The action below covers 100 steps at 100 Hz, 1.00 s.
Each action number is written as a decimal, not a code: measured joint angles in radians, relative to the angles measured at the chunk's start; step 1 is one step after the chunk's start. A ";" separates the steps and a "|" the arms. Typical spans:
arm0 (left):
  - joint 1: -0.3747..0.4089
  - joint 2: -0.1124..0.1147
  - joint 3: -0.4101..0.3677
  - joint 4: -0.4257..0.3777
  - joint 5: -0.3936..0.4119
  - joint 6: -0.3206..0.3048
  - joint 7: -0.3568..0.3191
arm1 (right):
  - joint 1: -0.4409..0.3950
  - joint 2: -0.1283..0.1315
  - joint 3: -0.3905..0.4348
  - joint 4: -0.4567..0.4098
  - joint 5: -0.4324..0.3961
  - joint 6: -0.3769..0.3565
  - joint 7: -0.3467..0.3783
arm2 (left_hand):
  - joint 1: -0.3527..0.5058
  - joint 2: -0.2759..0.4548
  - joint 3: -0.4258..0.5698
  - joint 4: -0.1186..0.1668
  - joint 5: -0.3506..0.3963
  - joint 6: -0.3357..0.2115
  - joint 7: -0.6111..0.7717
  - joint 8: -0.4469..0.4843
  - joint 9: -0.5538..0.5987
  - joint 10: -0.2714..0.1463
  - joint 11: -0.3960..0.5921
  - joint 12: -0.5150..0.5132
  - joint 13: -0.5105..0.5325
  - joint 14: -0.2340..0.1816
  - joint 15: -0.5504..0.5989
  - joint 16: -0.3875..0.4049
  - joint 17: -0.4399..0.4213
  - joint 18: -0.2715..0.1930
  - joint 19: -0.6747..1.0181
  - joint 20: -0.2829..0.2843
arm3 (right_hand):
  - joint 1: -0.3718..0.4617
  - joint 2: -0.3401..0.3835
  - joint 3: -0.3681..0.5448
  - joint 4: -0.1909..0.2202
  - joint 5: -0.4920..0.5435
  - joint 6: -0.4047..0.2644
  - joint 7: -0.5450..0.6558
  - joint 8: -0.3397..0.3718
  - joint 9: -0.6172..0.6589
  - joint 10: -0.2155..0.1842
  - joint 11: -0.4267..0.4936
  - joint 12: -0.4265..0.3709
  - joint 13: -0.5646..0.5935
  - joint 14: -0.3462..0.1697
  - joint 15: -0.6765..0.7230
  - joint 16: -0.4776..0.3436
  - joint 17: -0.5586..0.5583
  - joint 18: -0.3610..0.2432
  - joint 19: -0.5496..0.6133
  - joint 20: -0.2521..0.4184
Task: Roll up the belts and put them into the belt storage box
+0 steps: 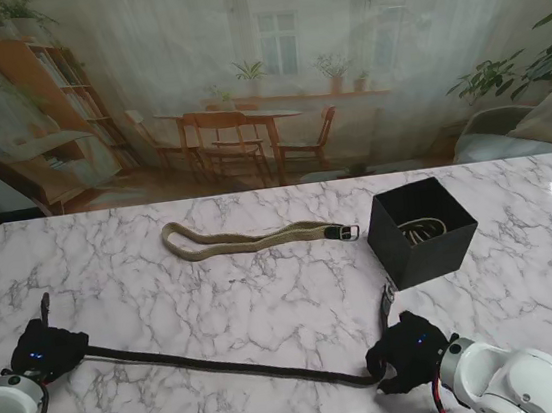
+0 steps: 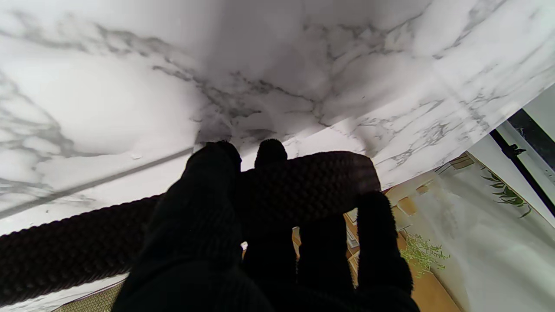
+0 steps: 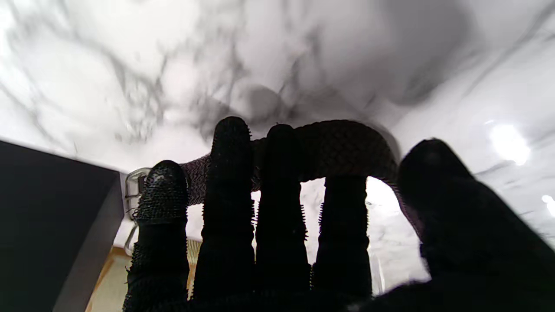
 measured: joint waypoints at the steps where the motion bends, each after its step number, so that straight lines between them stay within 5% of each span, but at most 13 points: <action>1: -0.001 0.000 0.001 0.001 -0.001 0.000 0.000 | -0.003 0.000 0.003 -0.007 0.005 0.000 0.015 | 0.000 0.000 0.000 0.000 0.000 0.003 0.000 0.000 0.000 0.000 0.000 0.000 -0.004 0.000 0.000 0.000 -0.001 0.000 0.000 0.000 | 0.001 0.013 -0.011 0.011 0.000 0.000 -0.012 0.006 0.003 0.000 -0.008 -0.001 0.000 0.001 -0.007 0.000 -0.001 0.000 0.000 0.000; 12: -0.011 0.003 0.013 0.004 -0.011 0.006 -0.011 | -0.021 0.001 0.014 -0.033 0.014 -0.002 0.052 | -0.003 0.001 -0.013 0.000 0.012 0.036 0.003 0.002 -0.079 0.007 -0.001 -0.095 -0.041 0.000 -0.013 -0.012 -0.020 -0.001 -0.038 0.000 | 0.002 0.040 -0.098 0.021 -0.001 0.000 -0.044 0.044 -0.016 0.022 -0.026 -0.001 -0.003 0.002 -0.033 -0.001 -0.016 0.000 -0.001 0.000; 20: -0.018 0.004 0.019 0.004 -0.018 0.007 -0.024 | -0.030 0.002 0.022 -0.027 -0.003 0.001 -0.018 | -0.045 0.001 -0.021 0.000 0.012 0.073 -0.032 0.001 -0.144 0.031 -0.002 -0.164 -0.073 0.015 -0.037 -0.026 -0.033 -0.003 -0.064 -0.002 | 0.002 0.040 -0.102 0.021 -0.001 0.000 -0.044 0.057 -0.041 0.031 -0.035 -0.002 -0.016 0.004 -0.046 -0.002 -0.018 0.000 -0.002 0.000; 26: -0.022 0.004 0.021 0.005 -0.025 0.007 -0.027 | -0.039 0.001 0.030 -0.018 -0.014 0.006 -0.090 | -0.121 0.014 -0.027 0.000 -0.039 0.113 -0.187 -0.030 -0.223 0.064 -0.037 -0.194 -0.114 0.033 -0.060 -0.041 -0.047 -0.003 -0.093 -0.012 | 0.002 0.040 -0.103 0.021 0.000 0.000 -0.044 0.057 -0.044 0.032 -0.036 -0.002 -0.016 0.004 -0.046 -0.002 -0.018 0.000 -0.002 0.000; 38: -0.026 0.004 0.022 0.009 -0.030 -0.003 -0.021 | -0.063 -0.006 0.057 -0.009 -0.032 0.013 -0.216 | -0.195 0.032 -0.047 0.000 -0.101 0.096 -0.413 -0.162 -0.331 0.088 -0.086 -0.226 -0.164 0.051 -0.087 -0.062 -0.062 -0.002 -0.129 -0.013 | 0.002 0.040 -0.111 0.021 -0.008 0.001 -0.041 0.067 -0.043 0.032 -0.036 -0.002 -0.014 0.004 -0.046 -0.002 -0.015 0.000 -0.002 0.000; 65: -0.009 0.000 -0.010 -0.015 -0.020 -0.041 -0.010 | -0.092 -0.014 0.094 -0.005 -0.077 0.043 -0.353 | -0.232 0.025 -0.067 0.000 -0.115 0.078 -0.496 -0.215 -0.393 0.090 -0.109 -0.262 -0.183 0.055 -0.114 -0.087 -0.072 0.007 -0.164 -0.024 | 0.002 0.039 -0.112 0.031 -0.057 0.001 -0.045 0.068 -0.041 0.032 -0.031 0.002 -0.014 0.005 -0.036 0.000 0.000 0.000 0.010 0.000; 78: 0.001 -0.001 -0.020 -0.032 -0.020 -0.053 0.004 | -0.082 -0.014 0.090 0.012 -0.158 0.093 -0.398 | -0.232 0.026 -0.066 0.000 -0.115 0.078 -0.498 -0.216 -0.393 0.090 -0.109 -0.264 -0.183 0.055 -0.114 -0.098 -0.073 0.007 -0.177 -0.025 | 0.020 0.025 -0.008 0.031 -0.131 0.001 -0.085 0.060 -0.047 0.032 -0.018 0.013 -0.014 0.005 -0.035 0.000 0.001 0.000 0.015 0.000; 87: 0.016 -0.002 -0.034 -0.059 -0.010 -0.072 0.015 | -0.065 -0.011 0.084 0.031 -0.184 0.107 -0.403 | -0.232 0.046 -0.065 0.000 -0.115 0.078 -0.498 -0.216 -0.393 0.091 -0.109 -0.265 -0.195 0.056 -0.118 -0.099 -0.073 0.007 -0.178 -0.026 | 0.024 -0.004 0.042 0.031 -0.204 0.000 -0.102 0.031 -0.137 0.035 -0.017 0.017 -0.058 0.005 -0.038 0.000 -0.012 0.000 0.015 0.000; 100: 0.050 -0.005 -0.058 -0.121 0.005 -0.113 0.031 | -0.020 -0.003 0.056 0.068 -0.194 0.118 -0.387 | -0.232 0.069 -0.064 0.000 -0.103 0.076 -0.501 -0.216 -0.387 0.092 -0.109 -0.265 -0.192 0.056 -0.119 -0.099 -0.073 0.008 -0.178 -0.026 | 0.024 -0.051 0.099 0.031 -0.251 -0.013 -0.110 0.012 -0.349 0.088 -0.016 0.014 -0.200 0.005 -0.034 -0.014 -0.072 0.000 -0.013 -0.010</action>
